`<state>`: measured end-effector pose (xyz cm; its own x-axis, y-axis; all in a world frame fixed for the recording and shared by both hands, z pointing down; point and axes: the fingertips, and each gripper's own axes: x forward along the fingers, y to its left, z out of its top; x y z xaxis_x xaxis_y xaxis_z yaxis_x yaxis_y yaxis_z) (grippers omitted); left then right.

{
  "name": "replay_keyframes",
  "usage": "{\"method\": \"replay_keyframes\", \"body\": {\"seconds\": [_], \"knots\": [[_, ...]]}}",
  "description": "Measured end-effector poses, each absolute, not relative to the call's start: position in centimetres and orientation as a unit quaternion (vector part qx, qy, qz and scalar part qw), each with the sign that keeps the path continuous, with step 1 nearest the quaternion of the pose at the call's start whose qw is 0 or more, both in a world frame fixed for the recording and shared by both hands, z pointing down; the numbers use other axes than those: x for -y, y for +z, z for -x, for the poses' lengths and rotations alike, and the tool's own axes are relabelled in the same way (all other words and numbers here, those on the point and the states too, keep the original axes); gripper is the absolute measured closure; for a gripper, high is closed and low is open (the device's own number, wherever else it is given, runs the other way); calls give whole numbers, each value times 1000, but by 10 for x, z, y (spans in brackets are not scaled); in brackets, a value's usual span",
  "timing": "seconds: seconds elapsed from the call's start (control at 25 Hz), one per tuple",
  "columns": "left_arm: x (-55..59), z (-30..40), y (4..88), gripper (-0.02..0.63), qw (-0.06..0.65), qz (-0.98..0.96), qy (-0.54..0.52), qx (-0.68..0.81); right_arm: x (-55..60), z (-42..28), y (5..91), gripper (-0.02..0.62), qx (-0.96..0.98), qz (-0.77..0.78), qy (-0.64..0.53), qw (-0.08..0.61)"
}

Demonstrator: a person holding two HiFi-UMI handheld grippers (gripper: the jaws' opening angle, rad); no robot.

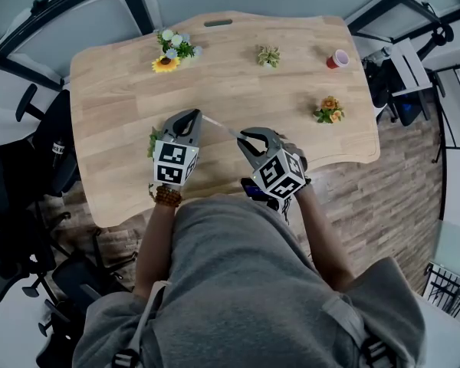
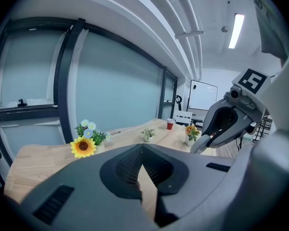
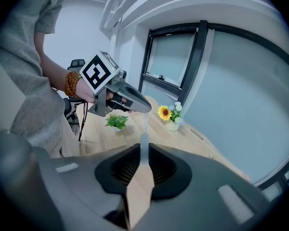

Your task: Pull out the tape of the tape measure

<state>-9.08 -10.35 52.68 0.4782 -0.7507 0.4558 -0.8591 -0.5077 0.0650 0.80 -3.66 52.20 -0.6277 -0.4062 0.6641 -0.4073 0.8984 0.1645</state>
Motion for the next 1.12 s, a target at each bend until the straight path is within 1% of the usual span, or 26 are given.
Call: {"method": "replay_keyframes", "body": {"seconds": [0.24, 0.4, 0.52, 1.12], "knots": [[108, 109, 528, 597, 146, -829, 188, 506, 36, -11, 529, 531, 896, -224, -6, 383], [111, 131, 529, 597, 166, -815, 174, 527, 35, -24, 534, 531, 893, -229, 5, 388], [109, 131, 533, 597, 173, -814, 174, 527, 36, -26, 537, 531, 891, -227, 1, 394], [111, 133, 533, 597, 153, -810, 191, 533, 33, -27, 543, 531, 891, -219, -3, 399]]}}
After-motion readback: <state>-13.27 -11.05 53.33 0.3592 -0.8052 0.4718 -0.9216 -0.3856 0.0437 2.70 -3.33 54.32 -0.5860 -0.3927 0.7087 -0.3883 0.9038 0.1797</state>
